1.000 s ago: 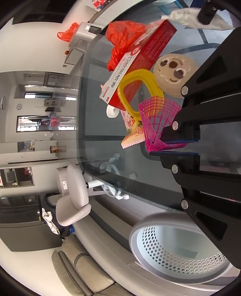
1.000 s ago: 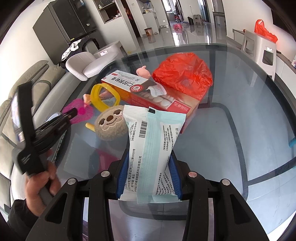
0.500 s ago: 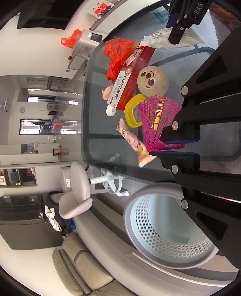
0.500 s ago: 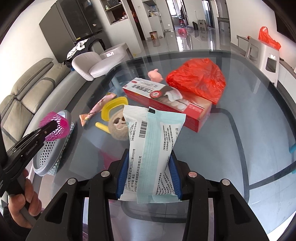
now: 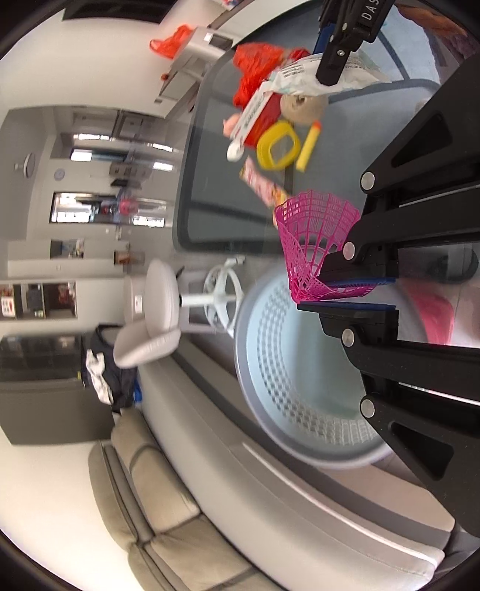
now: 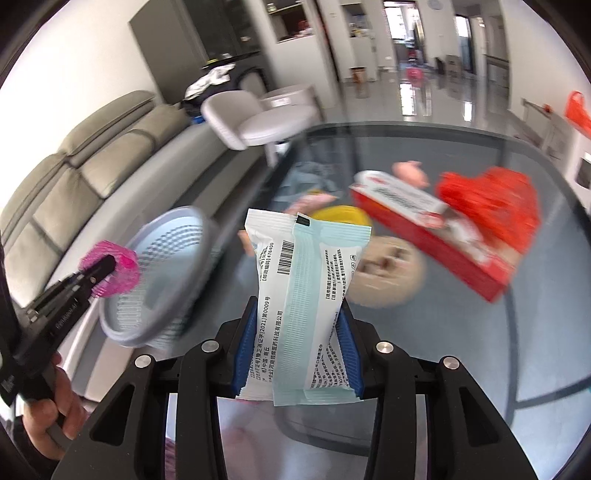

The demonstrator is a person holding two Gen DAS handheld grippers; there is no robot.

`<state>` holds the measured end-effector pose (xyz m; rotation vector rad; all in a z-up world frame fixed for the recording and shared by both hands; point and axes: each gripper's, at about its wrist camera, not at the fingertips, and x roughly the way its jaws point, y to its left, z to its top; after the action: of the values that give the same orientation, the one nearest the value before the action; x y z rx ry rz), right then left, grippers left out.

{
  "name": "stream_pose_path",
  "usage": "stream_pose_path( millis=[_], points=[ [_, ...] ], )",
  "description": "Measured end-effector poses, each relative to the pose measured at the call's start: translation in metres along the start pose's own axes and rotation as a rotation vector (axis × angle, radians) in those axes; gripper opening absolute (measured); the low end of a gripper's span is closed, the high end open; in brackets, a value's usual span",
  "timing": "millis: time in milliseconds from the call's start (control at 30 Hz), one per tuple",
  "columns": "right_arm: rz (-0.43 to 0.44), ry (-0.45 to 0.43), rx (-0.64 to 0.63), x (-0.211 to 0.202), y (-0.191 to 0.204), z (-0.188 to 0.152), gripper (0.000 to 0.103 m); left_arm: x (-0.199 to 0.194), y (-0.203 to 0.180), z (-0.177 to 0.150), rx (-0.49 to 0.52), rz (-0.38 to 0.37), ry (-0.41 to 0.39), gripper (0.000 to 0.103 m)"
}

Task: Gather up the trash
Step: 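Carry both items over the grey wastebasket and open both tools to drop them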

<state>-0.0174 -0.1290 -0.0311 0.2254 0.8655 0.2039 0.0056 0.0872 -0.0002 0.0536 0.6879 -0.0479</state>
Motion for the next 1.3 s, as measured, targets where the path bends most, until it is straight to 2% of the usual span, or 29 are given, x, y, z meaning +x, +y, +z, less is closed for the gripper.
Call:
stream_pose_path(
  millis=[333, 633, 867, 933, 967, 1000, 1067, 1300],
  points=[
    [0.146, 0.05, -0.125, 0.069, 0.096, 0.031, 0.04, 0.029, 0.079, -0.002, -0.08, 0.115, 0.052, 0.007],
    [0.197, 0.116, -0.207, 0.118, 0.135, 0.043, 0.04, 0.054, 0.119, -0.015, -0.135, 0.155, 0.113, 0.007],
    [0.216, 0.141, -0.223, 0.139, 0.148, 0.049, 0.04, 0.062, 0.129, -0.019, -0.158, 0.175, 0.136, 0.009],
    [0.211, 0.135, -0.226, 0.139, 0.149, 0.051, 0.042, 0.062, 0.13, -0.019, -0.158, 0.18, 0.139, 0.013],
    [0.208, 0.131, -0.226, 0.139, 0.148, 0.051, 0.043, 0.062, 0.129, -0.019, -0.158, 0.184, 0.141, 0.022],
    [0.207, 0.129, -0.224, 0.139, 0.149, 0.052, 0.047, 0.062, 0.128, -0.019, -0.158, 0.19, 0.141, 0.037],
    [0.207, 0.123, -0.215, 0.138, 0.147, 0.053, 0.052, 0.06, 0.129, -0.02, -0.161, 0.204, 0.128, 0.055],
    [0.195, 0.11, -0.214, 0.133, 0.146, 0.05, 0.053, 0.057, 0.126, -0.019, -0.16, 0.206, 0.117, 0.056]
  ],
)
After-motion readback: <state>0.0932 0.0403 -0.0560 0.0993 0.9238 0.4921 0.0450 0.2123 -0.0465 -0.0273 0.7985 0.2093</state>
